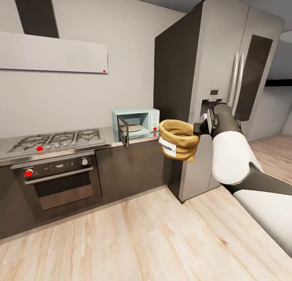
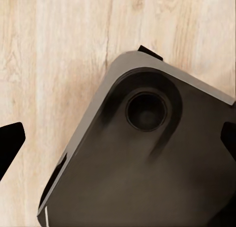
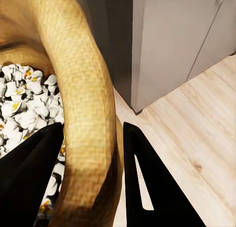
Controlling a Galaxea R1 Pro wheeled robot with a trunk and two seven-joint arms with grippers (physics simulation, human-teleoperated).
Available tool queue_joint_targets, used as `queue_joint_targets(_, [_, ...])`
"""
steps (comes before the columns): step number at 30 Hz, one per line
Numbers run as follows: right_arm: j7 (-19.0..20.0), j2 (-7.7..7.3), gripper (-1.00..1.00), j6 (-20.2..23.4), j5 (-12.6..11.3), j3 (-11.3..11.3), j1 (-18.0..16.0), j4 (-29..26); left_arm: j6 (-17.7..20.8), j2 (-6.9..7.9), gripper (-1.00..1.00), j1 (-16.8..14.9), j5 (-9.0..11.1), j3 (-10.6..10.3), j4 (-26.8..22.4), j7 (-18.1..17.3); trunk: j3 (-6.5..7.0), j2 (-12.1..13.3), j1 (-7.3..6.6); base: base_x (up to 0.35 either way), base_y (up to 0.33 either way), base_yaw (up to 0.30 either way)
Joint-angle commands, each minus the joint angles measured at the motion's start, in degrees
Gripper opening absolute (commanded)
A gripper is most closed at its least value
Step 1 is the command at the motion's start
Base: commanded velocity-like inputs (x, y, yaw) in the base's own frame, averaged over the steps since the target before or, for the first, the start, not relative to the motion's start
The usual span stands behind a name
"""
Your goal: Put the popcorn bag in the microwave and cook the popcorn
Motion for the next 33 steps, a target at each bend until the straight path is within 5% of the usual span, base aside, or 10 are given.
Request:
queue_joint_targets(1, [0.52, 0.1, -1.0, 0.06, 0.53, -0.38, -0.06, -0.14, -0.03, -0.04, 1.0, 0.03, -0.15, 0.17, -0.17, 0.19, -0.06, -0.02, 0.03, 0.29, -0.141, 0.0])
queue_joint_targets(33, [0.3, -0.13, -1.0, 0.06, 0.55, -0.68, -0.06, -0.32, -0.54, -0.12, 1.0, 0.03, 0.31, 0.72, -0.41, 0.28, -0.06, -0.02, 0.03, 0.263, -0.128, 0.229])
